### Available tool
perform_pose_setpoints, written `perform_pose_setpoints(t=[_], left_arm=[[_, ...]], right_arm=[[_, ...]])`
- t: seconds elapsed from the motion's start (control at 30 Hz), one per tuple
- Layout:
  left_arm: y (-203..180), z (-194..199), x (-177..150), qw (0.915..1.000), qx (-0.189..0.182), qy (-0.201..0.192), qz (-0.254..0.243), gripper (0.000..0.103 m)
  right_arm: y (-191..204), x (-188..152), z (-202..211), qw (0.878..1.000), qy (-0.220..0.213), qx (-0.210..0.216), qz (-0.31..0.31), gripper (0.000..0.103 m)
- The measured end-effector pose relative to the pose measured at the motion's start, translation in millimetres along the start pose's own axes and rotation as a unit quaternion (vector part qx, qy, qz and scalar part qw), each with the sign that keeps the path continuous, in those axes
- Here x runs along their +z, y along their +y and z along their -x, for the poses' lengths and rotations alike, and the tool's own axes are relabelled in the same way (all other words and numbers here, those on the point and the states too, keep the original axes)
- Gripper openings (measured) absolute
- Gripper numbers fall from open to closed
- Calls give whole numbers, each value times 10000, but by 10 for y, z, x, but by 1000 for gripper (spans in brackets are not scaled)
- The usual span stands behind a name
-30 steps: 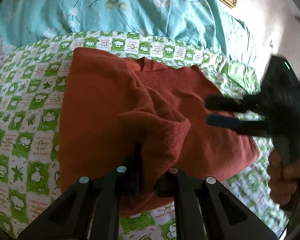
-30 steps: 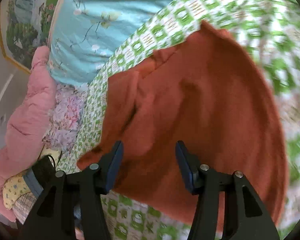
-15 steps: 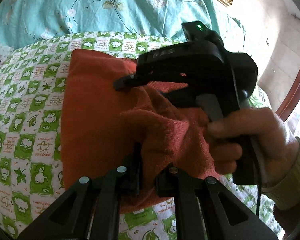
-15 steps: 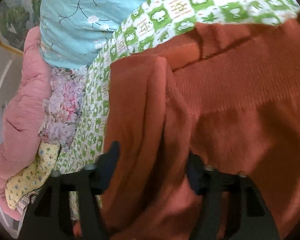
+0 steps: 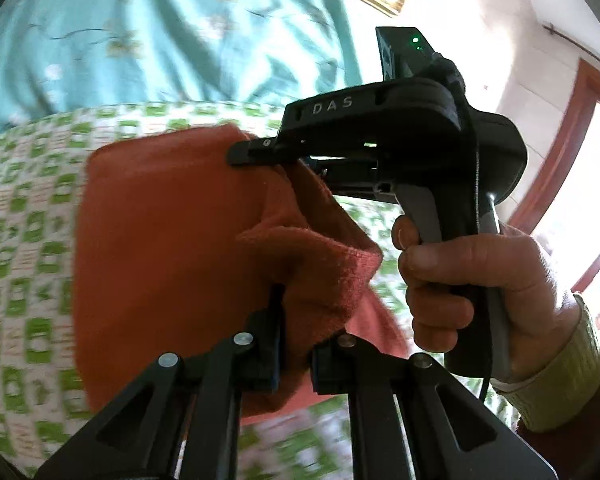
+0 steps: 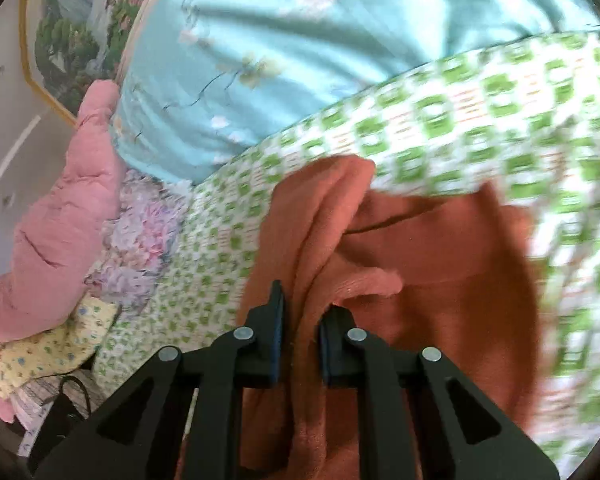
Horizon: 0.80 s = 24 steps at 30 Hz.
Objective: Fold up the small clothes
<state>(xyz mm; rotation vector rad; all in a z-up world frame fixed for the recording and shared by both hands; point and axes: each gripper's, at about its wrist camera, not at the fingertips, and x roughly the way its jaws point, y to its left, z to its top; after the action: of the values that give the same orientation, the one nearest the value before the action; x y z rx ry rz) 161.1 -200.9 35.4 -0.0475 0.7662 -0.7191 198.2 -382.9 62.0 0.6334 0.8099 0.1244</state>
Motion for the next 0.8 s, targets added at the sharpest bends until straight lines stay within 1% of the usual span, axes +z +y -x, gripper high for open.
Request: perform_pose_setpoints(t=[0.17,0.23,0.3,0.37,0.47,0.53,0.6,0.7,0.77,0.8], left_arm=[[-246,-378,-137,9993,-190,319,-24,9],[-279,-452,-173,9990,-213,401,20,9],[-306,-488,-199,9988,-255,405,41,9],[-313,-516,-193,9988,-266,407,0,9],[-306,-607,-232,9981,-267,560,-8,9],[-235,-689,-202,9971,-339,669,126,9],[-194,-689,-211,9963,-417,720,202,15],[-166,-648,-220,9956,-493,771,221,17],[-150,-594,-236,9950,-549,808,214,21],[-139,-564,-245,9948,-565,818,210,26]], right_arm=[[-578,-143,171,9983,-37,-362,-447,15],[-703,-196,183,9975,-18,-424,-567,15],[-759,-218,198,9972,-10,-429,-619,15],[-769,-211,229,9976,-31,-457,-517,15],[-807,-229,213,9973,26,-594,-440,15],[-858,-261,175,9967,84,-691,-418,15],[-897,-296,145,9965,91,-698,-443,15],[-924,-320,157,9967,36,-632,-499,16],[-900,-337,177,9963,18,-737,-445,21],[-880,-350,191,9958,9,-821,-396,24]])
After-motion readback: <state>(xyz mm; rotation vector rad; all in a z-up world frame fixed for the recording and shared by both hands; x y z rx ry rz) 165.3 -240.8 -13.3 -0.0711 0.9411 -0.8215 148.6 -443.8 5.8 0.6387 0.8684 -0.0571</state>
